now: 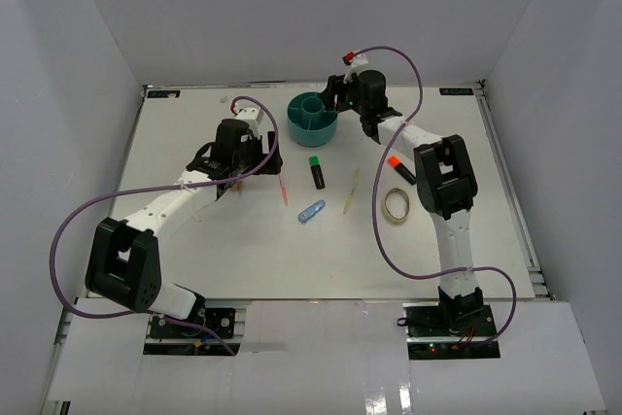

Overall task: Sort the stationery into containers
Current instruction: Place the pen in the storage box, then pick up the pen from the center of the board, then place the pen in the storage box, then pick up the pen from the center of the board.

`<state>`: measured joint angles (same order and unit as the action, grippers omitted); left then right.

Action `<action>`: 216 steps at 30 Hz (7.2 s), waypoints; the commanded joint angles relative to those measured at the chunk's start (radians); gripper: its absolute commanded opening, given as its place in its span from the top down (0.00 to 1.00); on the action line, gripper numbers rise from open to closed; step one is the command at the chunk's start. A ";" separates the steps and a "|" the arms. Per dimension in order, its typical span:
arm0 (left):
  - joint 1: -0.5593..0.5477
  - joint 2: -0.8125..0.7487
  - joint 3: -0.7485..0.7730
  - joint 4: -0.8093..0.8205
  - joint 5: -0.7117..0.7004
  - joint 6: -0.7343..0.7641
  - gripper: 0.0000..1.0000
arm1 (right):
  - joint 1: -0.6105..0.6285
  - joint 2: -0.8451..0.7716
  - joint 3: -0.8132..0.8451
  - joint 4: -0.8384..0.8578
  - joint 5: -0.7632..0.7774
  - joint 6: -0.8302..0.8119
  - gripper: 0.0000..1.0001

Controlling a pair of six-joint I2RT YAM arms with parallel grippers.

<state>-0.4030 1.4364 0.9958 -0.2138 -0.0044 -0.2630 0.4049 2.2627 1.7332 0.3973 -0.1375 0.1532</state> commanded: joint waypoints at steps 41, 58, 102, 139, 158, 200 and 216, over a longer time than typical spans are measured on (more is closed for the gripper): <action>0.003 -0.016 0.046 -0.044 0.064 -0.044 0.02 | -0.264 -0.629 -0.647 -0.649 0.148 -0.059 0.05; 0.003 0.001 0.047 -0.045 0.093 -0.044 0.02 | -0.267 -0.431 -0.557 -0.721 0.038 -0.282 0.18; -0.095 0.038 0.428 -0.111 0.462 -0.361 0.14 | 0.212 -1.002 -0.695 -0.410 -0.152 -0.297 0.92; -0.022 0.145 0.536 -0.104 0.092 -0.121 0.91 | 0.230 -1.132 -0.825 -0.313 0.001 -0.234 0.10; 0.098 0.599 0.883 0.201 0.185 0.056 0.87 | 0.232 -1.282 -1.006 -0.322 0.021 -0.178 0.10; 0.099 0.342 0.662 0.019 0.101 0.019 0.02 | 0.265 -0.981 -0.851 -0.371 0.113 -0.064 0.05; 0.105 -0.229 -0.058 -0.053 0.018 -0.038 0.02 | 0.337 -0.467 -0.563 -0.331 0.349 0.022 0.07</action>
<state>-0.3027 1.2594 0.9791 -0.2672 0.0322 -0.2939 0.7334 1.7569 1.1042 0.0177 0.1490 0.1539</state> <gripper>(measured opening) 0.979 0.943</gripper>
